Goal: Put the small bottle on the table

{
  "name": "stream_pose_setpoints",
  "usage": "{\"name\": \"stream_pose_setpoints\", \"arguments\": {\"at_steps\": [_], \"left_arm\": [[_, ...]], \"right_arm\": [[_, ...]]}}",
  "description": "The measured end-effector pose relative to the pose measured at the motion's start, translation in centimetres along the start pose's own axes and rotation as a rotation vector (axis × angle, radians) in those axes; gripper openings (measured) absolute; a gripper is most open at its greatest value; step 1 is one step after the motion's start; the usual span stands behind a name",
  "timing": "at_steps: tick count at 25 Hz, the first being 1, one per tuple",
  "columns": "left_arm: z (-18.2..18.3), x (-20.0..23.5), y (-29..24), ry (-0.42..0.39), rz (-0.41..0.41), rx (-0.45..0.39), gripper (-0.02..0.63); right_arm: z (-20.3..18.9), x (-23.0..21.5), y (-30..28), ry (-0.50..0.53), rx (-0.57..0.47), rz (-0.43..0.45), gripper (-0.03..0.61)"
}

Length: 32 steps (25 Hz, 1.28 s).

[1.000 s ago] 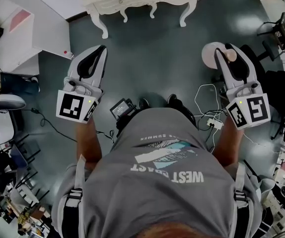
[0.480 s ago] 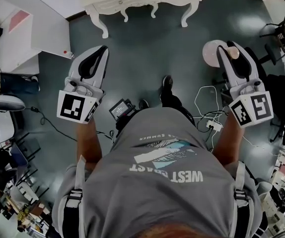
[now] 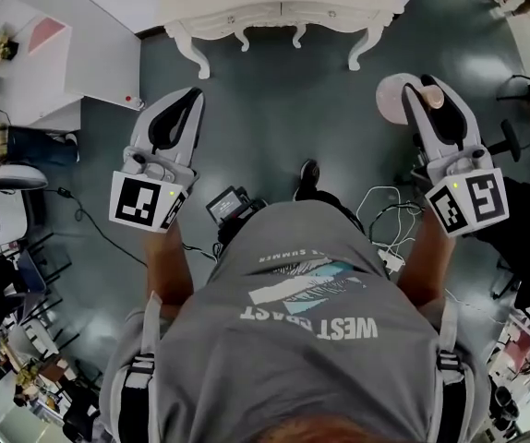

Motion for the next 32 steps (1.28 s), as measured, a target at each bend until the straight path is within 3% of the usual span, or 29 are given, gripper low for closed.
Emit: {"name": "stream_pose_setpoints", "arguments": {"at_steps": [9, 16, 26, 32], "left_arm": [[0.7, -1.1, -6.6, 0.004, 0.081, 0.035, 0.003], [1.2, -2.3, -9.6, -0.003, 0.122, 0.059, 0.003], [1.0, -0.3, -13.2, 0.002, 0.111, 0.073, 0.003], [0.6, 3.0, -16.9, -0.003, 0.046, 0.037, 0.003]], "right_arm": [[0.1, -8.3, -4.4, 0.004, -0.003, 0.087, 0.135], [-0.1, -11.9, -6.5, -0.001, -0.013, 0.149, 0.135], [0.1, -14.0, -9.2, -0.015, -0.004, 0.153, 0.135], [0.3, -14.0, -11.1, -0.018, 0.010, 0.102, 0.135]]}}
Point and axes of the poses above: the fingertips, and each gripper's own axes: y backward along the fingers, x to its left, z out of its top, the point moved 8 cm from there along y, backward along the fingers, and after that the axes turned 1 degree about -y, right-handed, at the moved point
